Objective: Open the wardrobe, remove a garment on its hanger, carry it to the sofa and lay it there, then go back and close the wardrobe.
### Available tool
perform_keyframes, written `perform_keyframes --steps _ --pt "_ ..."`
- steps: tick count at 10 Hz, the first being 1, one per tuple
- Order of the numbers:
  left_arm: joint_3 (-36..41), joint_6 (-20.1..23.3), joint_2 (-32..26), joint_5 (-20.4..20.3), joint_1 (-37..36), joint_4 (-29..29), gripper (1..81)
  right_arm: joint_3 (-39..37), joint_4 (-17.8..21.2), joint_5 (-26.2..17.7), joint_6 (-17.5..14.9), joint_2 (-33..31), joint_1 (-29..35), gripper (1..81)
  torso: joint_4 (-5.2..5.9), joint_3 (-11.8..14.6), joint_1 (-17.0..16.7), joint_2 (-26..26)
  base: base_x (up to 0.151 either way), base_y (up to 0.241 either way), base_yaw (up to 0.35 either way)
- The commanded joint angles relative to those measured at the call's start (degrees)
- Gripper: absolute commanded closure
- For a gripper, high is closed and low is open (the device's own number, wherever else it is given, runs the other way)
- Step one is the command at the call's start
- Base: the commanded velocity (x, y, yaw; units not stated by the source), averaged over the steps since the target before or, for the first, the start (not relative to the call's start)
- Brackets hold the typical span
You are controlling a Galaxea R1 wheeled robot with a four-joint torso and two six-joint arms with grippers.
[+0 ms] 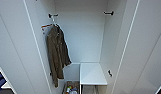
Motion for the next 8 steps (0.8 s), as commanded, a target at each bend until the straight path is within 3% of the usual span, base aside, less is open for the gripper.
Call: perform_keyframes --steps 1,4,6,8 --pt "7.9 0.4 -5.7 3.1 -2.7 -0.5 1.0 4.0 0.2 -2.9 0.1 -4.3 2.7 1.0 0.00 0.0 0.0 0.0 0.000 0.000 0.000" --pt "21.7 -1.3 -19.2 2.7 -4.7 -1.5 1.0 16.4 0.7 -1.1 0.2 -15.6 4.9 1.0 0.00 0.0 0.0 0.0 0.000 0.000 0.000" --pt "31.2 -2.6 -29.7 -2.6 -5.7 -3.7 1.0 23.0 5.5 0.9 0.2 -24.4 7.6 1.0 0.00 0.0 0.0 0.0 0.000 0.000 0.000" --pt "38.8 -6.3 -39.4 -4.1 -7.9 -4.2 1.0 28.7 11.3 2.9 0.2 -32.3 10.8 1.0 0.00 0.0 0.0 0.0 0.000 0.000 0.000"
